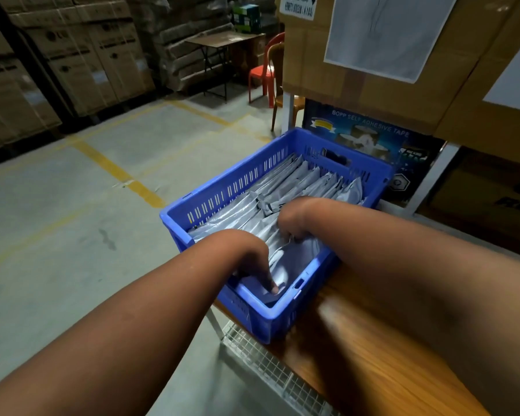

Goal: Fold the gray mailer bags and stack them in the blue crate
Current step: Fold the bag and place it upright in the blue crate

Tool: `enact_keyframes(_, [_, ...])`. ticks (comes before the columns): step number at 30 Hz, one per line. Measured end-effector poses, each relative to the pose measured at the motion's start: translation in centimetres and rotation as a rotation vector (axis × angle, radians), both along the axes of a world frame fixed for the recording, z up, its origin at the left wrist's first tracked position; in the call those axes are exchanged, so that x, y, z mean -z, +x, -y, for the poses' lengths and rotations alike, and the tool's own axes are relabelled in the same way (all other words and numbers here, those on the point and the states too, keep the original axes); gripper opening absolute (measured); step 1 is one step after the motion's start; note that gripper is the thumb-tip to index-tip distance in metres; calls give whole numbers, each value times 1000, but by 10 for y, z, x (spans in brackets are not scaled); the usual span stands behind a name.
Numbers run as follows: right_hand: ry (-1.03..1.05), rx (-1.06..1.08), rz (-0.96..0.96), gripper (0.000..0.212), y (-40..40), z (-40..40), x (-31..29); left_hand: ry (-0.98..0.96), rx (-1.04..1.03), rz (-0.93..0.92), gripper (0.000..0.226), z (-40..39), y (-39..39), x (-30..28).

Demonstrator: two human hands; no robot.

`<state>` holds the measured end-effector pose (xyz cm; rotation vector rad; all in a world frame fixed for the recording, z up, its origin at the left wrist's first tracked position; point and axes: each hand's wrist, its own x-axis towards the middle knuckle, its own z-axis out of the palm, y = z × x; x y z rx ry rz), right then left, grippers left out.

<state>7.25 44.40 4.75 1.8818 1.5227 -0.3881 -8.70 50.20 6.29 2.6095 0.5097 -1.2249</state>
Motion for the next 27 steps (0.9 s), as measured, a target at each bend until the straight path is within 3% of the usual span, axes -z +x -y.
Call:
enact_keyframes(3, [-2, 4, -38, 19, 0, 4, -1, 16, 88, 173, 40, -1, 7, 3])
enact_keyframes(8, [6, -45, -33, 11, 0, 7, -6, 61, 136, -22, 27, 4, 2, 19])
enact_keyframes(19, [103, 25, -21, 14, 2, 10, 10, 170, 141, -129, 20, 7, 6, 23])
enact_keyframes(22, [94, 28, -27, 14, -3, 11, 6, 168, 126, -132, 23, 10, 3, 16])
enact_keyframes(25, [148, 78, -121, 19, -1, 18, -13, 77, -61, -112, 51, 7, 7, -1])
enact_keyframes(27, [232, 117, -164, 23, 3, 29, -33, 69, -101, -39, 58, 4, 15, -14])
